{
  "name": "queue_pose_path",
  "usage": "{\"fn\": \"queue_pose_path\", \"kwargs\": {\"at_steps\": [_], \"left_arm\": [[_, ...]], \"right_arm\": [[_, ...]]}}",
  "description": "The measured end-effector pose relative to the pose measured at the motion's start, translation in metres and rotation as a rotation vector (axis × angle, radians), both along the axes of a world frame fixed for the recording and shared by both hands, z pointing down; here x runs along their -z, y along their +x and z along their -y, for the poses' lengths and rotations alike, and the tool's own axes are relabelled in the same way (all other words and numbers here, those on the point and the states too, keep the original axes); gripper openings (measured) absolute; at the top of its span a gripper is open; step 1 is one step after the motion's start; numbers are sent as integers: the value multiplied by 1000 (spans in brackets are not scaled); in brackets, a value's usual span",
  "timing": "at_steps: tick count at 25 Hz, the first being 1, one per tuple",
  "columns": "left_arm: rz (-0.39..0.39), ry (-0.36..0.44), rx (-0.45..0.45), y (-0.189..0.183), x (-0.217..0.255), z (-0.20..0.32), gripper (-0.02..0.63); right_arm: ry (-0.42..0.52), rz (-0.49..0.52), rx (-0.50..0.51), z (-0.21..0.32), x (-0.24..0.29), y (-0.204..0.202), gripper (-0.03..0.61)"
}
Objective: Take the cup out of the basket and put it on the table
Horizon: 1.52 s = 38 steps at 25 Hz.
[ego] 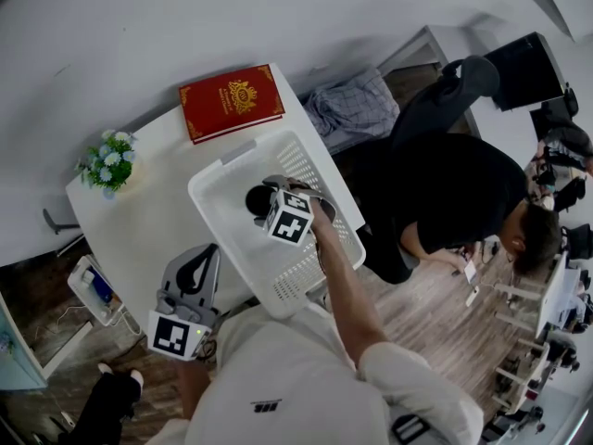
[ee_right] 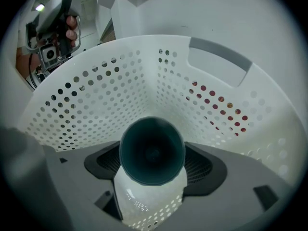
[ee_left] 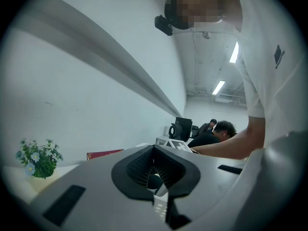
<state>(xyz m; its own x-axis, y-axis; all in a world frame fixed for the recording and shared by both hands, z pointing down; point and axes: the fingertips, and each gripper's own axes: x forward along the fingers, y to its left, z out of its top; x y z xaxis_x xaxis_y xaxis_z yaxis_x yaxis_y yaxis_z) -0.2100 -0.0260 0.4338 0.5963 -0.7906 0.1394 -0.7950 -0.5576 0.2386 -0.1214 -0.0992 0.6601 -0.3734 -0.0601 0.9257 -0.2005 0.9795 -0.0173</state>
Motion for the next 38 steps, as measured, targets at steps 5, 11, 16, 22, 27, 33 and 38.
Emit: {"fn": "queue_pose_path", "kwargs": {"at_steps": [5, 11, 16, 22, 27, 33, 38], "left_arm": [[0, 1, 4, 2, 0, -2, 9], [5, 12, 4, 5, 4, -5, 9], [11, 16, 0, 9, 6, -8, 9], [18, 24, -7, 13, 9, -11, 9], [19, 36, -20, 17, 11, -14, 9], [25, 42, -37, 19, 14, -15, 9], [25, 57, -63, 23, 15, -15, 9]], "right_arm": [[-4, 1, 6, -3, 2, -1, 394], [4, 5, 11, -4, 8, -1, 393], [11, 19, 11, -5, 17, -2, 393], [20, 28, 14, -11, 30, -2, 391], [35, 34, 18, -16, 40, -2, 390], [39, 41, 2, -20, 54, 1, 390], [48, 49, -20, -24, 64, 4, 390]]}}
